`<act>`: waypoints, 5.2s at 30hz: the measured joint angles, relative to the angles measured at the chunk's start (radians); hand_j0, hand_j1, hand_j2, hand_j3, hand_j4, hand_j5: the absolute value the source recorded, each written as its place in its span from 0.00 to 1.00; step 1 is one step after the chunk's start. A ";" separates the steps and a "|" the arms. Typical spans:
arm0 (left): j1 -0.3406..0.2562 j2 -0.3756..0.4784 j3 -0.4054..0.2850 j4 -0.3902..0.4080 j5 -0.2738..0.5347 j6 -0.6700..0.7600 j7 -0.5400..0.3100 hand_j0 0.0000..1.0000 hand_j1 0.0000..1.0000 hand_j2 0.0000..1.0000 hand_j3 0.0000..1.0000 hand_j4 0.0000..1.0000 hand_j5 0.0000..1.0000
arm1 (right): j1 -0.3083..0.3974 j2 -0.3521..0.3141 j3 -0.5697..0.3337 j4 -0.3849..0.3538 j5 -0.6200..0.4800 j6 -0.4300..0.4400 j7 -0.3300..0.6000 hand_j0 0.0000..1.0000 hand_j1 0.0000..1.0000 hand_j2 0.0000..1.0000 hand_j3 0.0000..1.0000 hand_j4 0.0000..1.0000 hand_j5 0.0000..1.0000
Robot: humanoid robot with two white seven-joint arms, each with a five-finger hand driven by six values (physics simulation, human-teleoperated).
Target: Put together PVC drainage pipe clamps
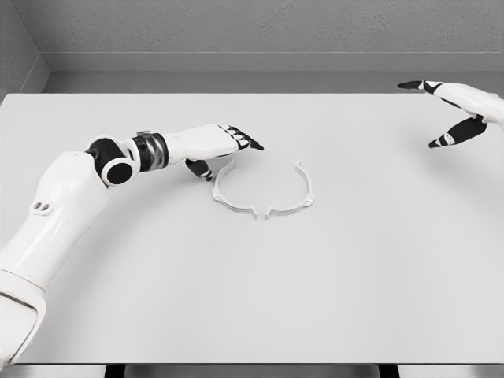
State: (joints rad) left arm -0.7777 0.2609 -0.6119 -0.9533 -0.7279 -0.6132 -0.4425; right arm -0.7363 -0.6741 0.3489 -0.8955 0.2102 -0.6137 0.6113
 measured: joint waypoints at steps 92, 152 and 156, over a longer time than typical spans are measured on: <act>-0.002 0.212 0.137 -0.036 0.149 0.000 -0.004 1.00 1.00 1.00 1.00 1.00 1.00 | -0.250 0.340 0.304 0.188 0.105 0.000 0.000 1.00 1.00 1.00 1.00 1.00 1.00; 0.008 0.208 0.136 -0.040 0.151 0.000 -0.005 1.00 1.00 1.00 1.00 1.00 1.00 | -0.275 0.497 0.338 0.399 0.143 0.004 -0.002 1.00 1.00 1.00 1.00 1.00 1.00; 0.008 0.207 0.136 -0.040 0.151 0.000 -0.005 1.00 1.00 1.00 1.00 1.00 1.00 | -0.287 0.503 0.357 0.395 0.144 0.002 -0.001 1.00 1.00 1.00 1.00 1.00 1.00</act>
State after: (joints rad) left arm -0.7701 0.4683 -0.4755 -0.9933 -0.5773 -0.6130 -0.4471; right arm -1.0232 -0.1713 0.7056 -0.5009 0.3538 -0.6122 0.6106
